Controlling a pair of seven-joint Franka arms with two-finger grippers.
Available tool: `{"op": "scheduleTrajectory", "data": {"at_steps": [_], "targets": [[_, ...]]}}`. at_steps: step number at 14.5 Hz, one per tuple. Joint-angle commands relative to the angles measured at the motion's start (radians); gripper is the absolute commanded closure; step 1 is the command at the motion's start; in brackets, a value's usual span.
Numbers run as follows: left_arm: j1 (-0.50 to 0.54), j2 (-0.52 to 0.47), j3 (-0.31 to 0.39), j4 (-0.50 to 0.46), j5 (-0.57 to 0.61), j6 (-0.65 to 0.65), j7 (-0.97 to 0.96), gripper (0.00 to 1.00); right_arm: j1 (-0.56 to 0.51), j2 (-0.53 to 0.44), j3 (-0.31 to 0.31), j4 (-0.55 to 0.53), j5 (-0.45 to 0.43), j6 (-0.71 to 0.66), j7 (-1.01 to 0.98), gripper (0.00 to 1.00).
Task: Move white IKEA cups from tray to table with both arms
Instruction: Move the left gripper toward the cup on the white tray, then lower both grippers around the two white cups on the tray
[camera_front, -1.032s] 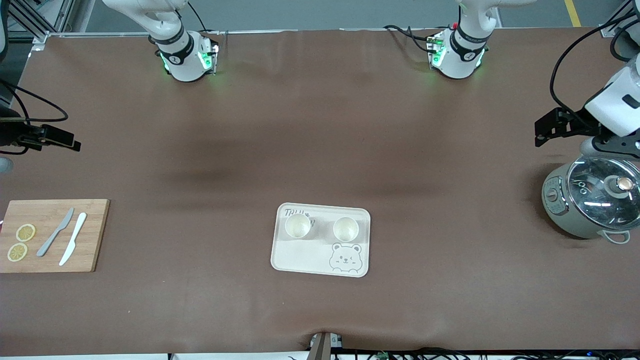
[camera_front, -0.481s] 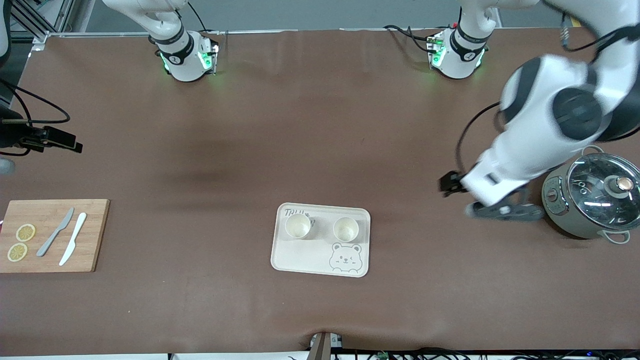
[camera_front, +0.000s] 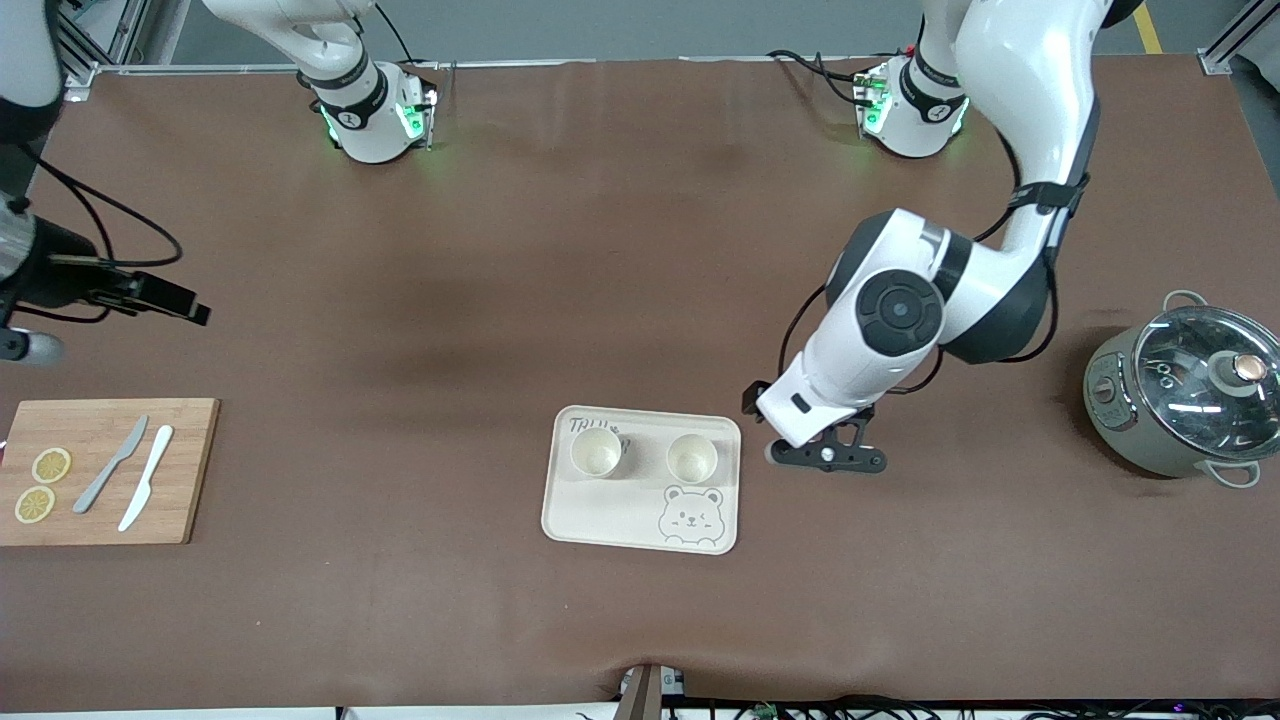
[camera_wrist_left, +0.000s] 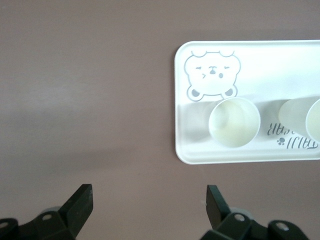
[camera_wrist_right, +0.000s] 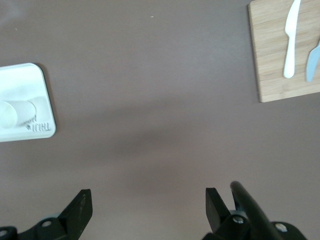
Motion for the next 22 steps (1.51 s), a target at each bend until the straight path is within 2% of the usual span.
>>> {"op": "scheduleTrajectory", "data": {"at_steps": [1,3,9,13,22], "targets": [[-0.044,0.067,0.033,0.065,0.042,0.045,-0.009,0.0,0.077,0.029,-0.004,0.02,0.017,0.026,0.116,0.0],[-0.099,0.09,0.079,0.069,0.054,0.08,-0.03,0.0,0.149,0.068,-0.004,0.032,0.015,0.077,0.231,0.0],[-0.118,0.213,0.098,0.159,0.052,0.122,-0.093,0.0,0.292,0.213,-0.004,0.054,0.015,0.293,0.443,0.0],[-0.181,0.309,0.17,0.219,0.052,0.197,-0.136,0.0,0.361,0.3,-0.004,0.054,0.01,0.426,0.538,0.0],[-0.191,0.325,0.165,0.219,0.051,0.226,-0.154,0.0,0.462,0.48,-0.007,0.055,-0.01,0.68,0.64,0.0]]}}
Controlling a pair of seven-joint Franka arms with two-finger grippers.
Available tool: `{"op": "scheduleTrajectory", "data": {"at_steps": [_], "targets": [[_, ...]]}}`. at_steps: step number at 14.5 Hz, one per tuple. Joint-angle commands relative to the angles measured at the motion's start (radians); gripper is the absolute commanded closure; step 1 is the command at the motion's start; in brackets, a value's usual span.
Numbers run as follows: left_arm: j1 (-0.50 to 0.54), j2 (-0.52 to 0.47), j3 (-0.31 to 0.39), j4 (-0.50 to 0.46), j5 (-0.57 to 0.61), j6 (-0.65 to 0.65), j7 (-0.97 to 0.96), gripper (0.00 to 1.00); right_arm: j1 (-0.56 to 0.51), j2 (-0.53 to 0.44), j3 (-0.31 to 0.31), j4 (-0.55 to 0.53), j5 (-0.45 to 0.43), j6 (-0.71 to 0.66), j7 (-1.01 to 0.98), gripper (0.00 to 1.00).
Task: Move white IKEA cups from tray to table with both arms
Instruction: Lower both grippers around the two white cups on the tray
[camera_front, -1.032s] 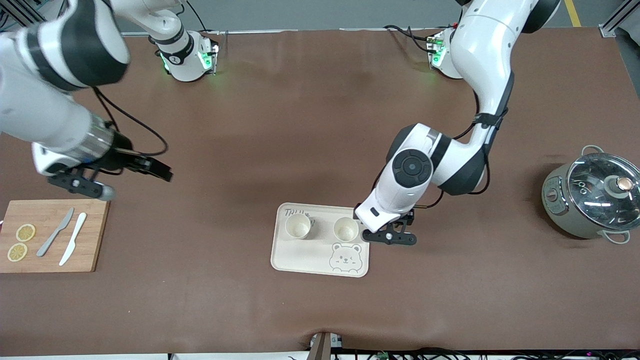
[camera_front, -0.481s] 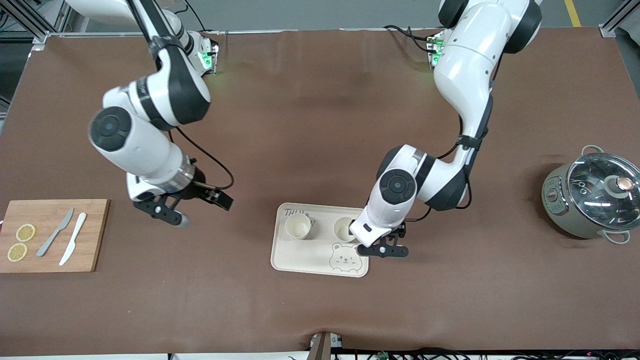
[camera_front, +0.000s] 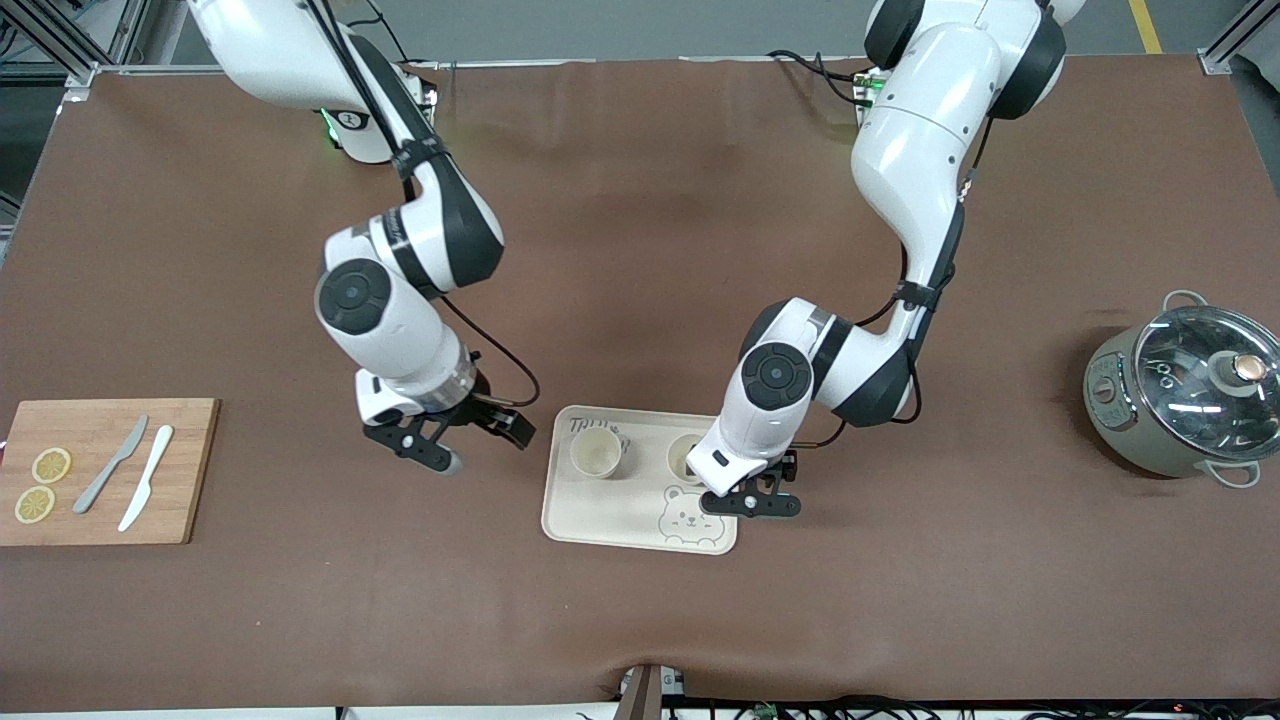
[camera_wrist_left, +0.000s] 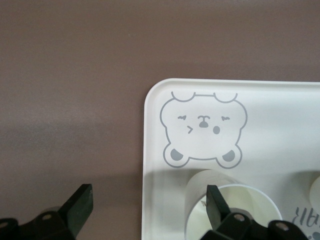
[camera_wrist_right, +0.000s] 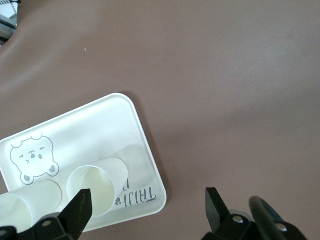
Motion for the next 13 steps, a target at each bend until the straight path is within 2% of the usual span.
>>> {"op": "scheduleTrajectory", "data": {"at_steps": [1,13], "targets": [[-0.021,0.014,0.011,0.029,0.021,-0.002,-0.042,0.0,0.026,0.051,-0.013,0.034,-0.01,0.029,0.027,0.0],[-0.047,-0.003,0.011,-0.02,0.015,-0.009,-0.063,0.0,0.106,0.198,-0.014,0.068,-0.01,0.149,0.044,0.0]]}}
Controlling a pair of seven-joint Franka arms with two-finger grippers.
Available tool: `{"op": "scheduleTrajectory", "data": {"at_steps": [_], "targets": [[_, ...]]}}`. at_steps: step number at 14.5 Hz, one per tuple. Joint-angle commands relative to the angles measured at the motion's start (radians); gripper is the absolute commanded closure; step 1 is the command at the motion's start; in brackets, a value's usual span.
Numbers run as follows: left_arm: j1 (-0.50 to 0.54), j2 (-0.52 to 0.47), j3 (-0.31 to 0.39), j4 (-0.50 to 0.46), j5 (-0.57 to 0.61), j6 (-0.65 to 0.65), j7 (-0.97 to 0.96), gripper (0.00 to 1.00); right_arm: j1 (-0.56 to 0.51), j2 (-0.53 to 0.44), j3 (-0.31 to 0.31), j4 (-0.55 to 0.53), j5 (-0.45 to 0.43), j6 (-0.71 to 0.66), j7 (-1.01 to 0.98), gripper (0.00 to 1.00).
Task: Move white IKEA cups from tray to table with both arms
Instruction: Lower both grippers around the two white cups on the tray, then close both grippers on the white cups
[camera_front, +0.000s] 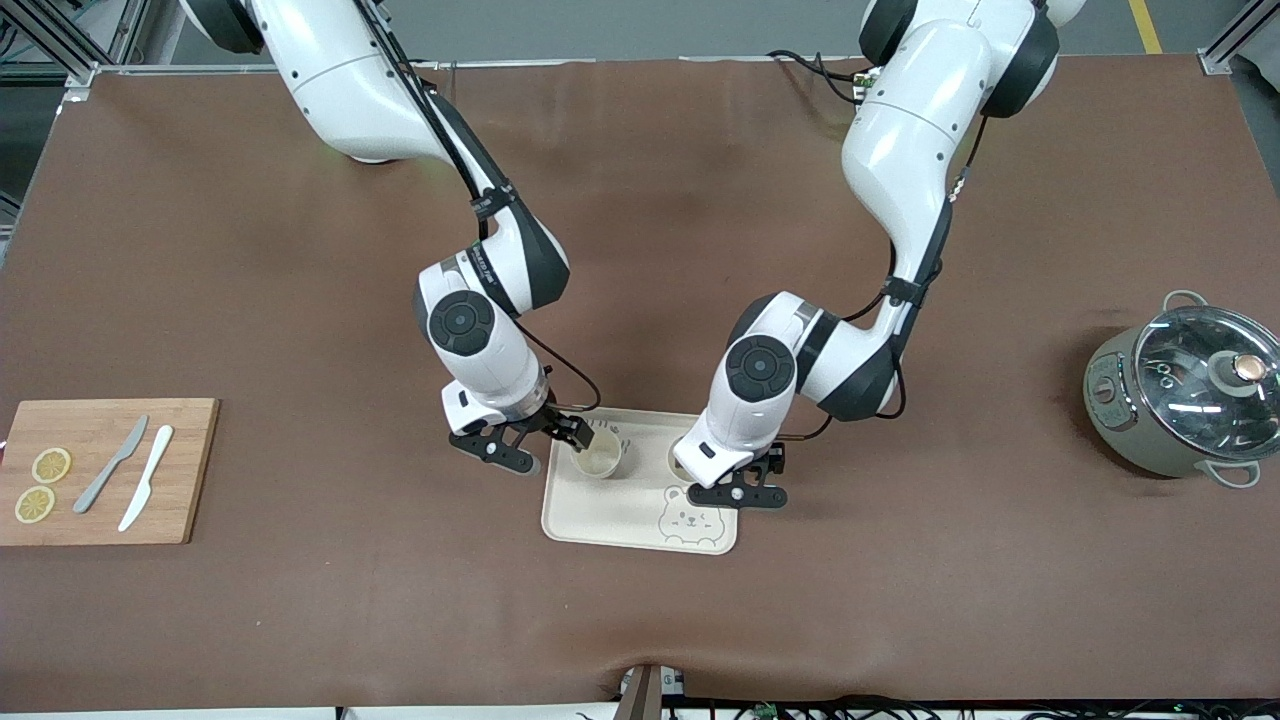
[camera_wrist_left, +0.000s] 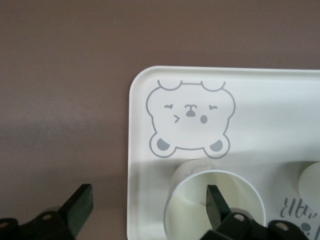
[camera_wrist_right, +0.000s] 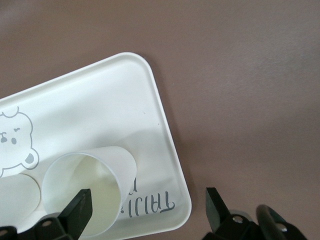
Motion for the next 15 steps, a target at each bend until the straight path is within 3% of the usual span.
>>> {"op": "scheduleTrajectory", "data": {"at_steps": [1,9,10,11,15], "targets": [[-0.021,0.0,0.011,-0.01,0.016,-0.007,-0.035,0.0,0.025,0.044,-0.012,0.028,-0.007,0.037,0.022,0.0],[-0.021,0.008,0.011,-0.016,0.018,-0.007,-0.036,0.02,0.042,0.093,-0.014,0.034,-0.011,0.094,0.054,0.0],[-0.035,0.011,0.011,-0.017,0.013,-0.005,-0.077,0.39,0.042,0.096,-0.014,0.043,-0.011,0.094,0.056,0.0],[-0.038,0.011,0.011,-0.017,0.021,-0.005,-0.137,0.99,0.042,0.096,-0.014,0.045,-0.011,0.094,0.054,0.0],[-0.035,0.014,0.011,-0.019,0.032,-0.004,-0.145,1.0,0.04,0.096,-0.014,0.047,-0.011,0.094,0.054,0.04]]}}
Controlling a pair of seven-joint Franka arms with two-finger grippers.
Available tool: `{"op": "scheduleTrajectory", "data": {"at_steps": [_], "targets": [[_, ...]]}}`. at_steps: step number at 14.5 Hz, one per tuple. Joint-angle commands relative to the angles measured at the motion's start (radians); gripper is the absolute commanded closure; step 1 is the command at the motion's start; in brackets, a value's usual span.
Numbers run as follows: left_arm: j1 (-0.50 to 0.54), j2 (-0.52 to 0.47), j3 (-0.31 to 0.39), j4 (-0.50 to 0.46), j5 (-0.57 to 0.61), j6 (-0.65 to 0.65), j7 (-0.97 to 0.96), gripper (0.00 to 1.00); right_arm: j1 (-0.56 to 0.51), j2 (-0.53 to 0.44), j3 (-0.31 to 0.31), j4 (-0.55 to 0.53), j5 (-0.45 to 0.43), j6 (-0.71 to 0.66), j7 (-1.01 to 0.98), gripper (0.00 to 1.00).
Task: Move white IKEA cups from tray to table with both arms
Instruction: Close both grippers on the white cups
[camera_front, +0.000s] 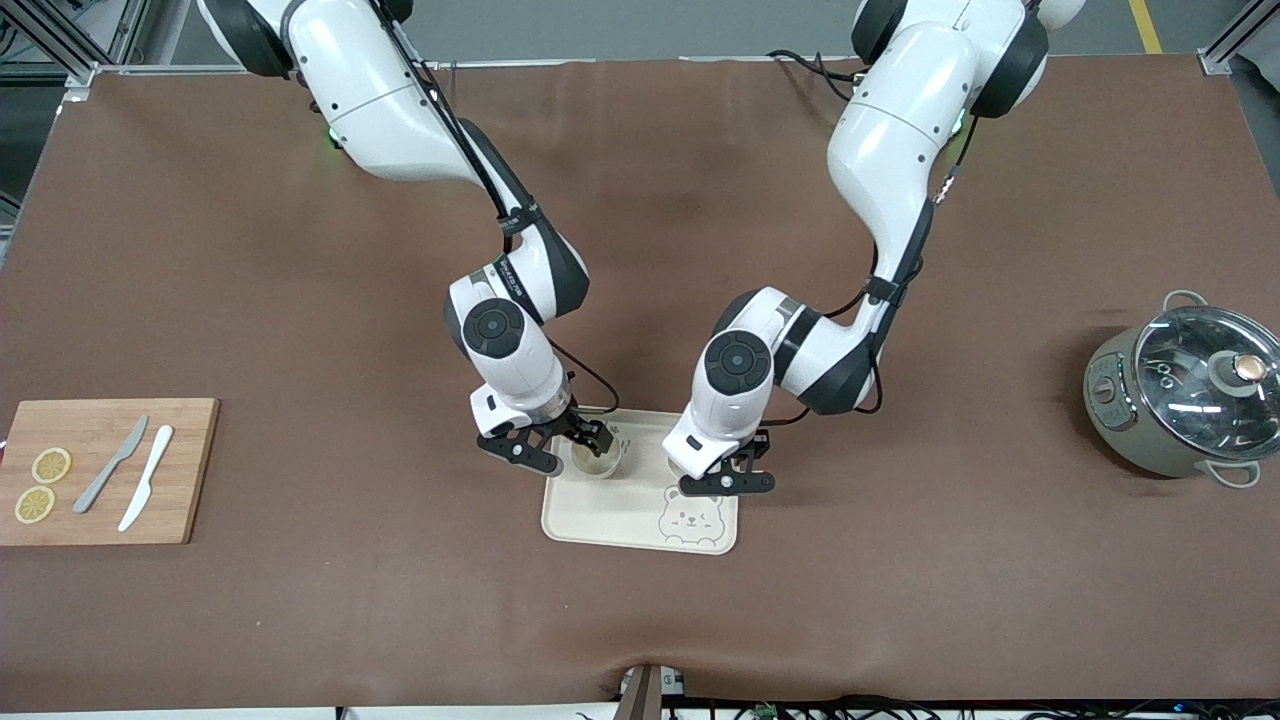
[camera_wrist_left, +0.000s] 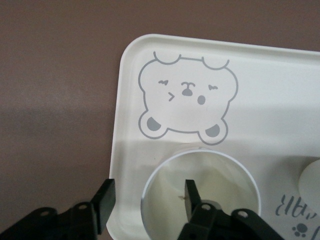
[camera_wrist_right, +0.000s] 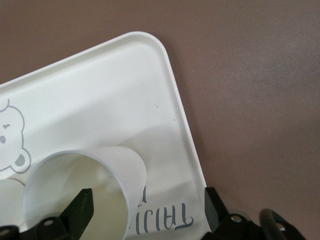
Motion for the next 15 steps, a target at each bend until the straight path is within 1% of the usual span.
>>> {"op": "scheduleTrajectory", "data": {"at_steps": [1,4,6,9,11,14,15], "targets": [[-0.008,0.005,0.01,0.005,0.03,-0.003,-0.028,1.0,0.014,0.018,-0.014,0.027,-0.01,-0.001,0.029,0.04],[-0.008,0.005,0.01,0.005,0.029,-0.003,-0.028,1.0,0.014,0.018,-0.012,0.027,-0.01,-0.001,0.031,0.03],[-0.008,0.003,0.01,0.003,0.029,-0.003,-0.029,1.0,0.014,0.018,-0.014,0.027,-0.01,-0.001,0.031,0.0],[0.0,-0.031,0.01,0.002,0.027,-0.029,-0.031,1.0,0.016,0.02,-0.014,0.027,-0.01,0.004,0.032,0.01],[0.023,-0.099,0.009,0.002,0.015,-0.144,0.004,1.0,0.017,0.026,-0.014,0.027,-0.01,0.015,0.031,0.25],[0.06,-0.188,0.001,-0.001,-0.029,-0.267,0.064,1.0,0.016,0.026,-0.014,0.027,-0.01,0.015,0.031,0.47],[0.069,-0.219,-0.003,-0.012,-0.033,-0.307,0.096,1.0,0.017,0.027,-0.014,0.027,-0.01,0.015,0.031,0.57]]}}
